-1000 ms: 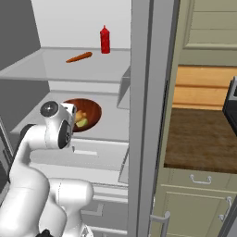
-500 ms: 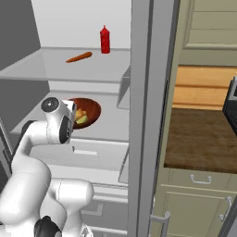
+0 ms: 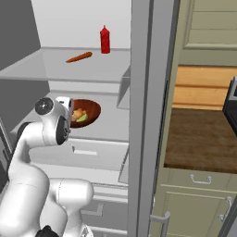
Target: Pick the chicken drumstick and lemon wedge from their plates and place them in the bowl. Then put the bowl in the fridge.
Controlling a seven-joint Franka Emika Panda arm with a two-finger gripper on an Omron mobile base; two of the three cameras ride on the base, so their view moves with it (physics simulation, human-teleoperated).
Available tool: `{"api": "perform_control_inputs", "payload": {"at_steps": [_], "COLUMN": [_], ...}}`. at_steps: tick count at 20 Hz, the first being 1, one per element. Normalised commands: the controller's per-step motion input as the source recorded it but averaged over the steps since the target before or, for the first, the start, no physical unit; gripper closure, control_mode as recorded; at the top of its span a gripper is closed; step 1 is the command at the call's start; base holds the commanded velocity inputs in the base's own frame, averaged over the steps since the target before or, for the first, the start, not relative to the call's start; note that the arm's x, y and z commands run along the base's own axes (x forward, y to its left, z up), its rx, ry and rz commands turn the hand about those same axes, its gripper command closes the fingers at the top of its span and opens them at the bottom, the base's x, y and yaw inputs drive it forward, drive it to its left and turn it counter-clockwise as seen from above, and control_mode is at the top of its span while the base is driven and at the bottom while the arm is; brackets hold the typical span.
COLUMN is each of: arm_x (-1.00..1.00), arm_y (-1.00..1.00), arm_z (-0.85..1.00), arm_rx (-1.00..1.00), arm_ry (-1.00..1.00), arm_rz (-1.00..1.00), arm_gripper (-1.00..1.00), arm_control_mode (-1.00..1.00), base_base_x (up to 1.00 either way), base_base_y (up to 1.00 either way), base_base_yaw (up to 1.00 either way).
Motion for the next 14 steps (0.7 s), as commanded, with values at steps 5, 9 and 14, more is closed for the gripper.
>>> {"api": "perform_control_inputs", "payload": {"at_steps": [5,9,14], "arm_x": [-0.79,-1.00,-1.00], "arm_y": [-0.32,-0.43,-0.16], "arm_z": [0.53,0.61,0.65], "arm_rx": [0.04,0.11,0.07], "arm_ry": [-0.01,0.00,0.00], "arm_rz": [0.00,0.00,0.00], "arm_gripper": [-1.00,-1.00,-1.00], "arm_control_mode": [-1.00,-1.00,-1.00], "base_base_x": [0.00,0.00,0.00], "base_base_y": [0.00,0.00,0.00], "base_base_yaw": [0.00,0.00,0.00]}}
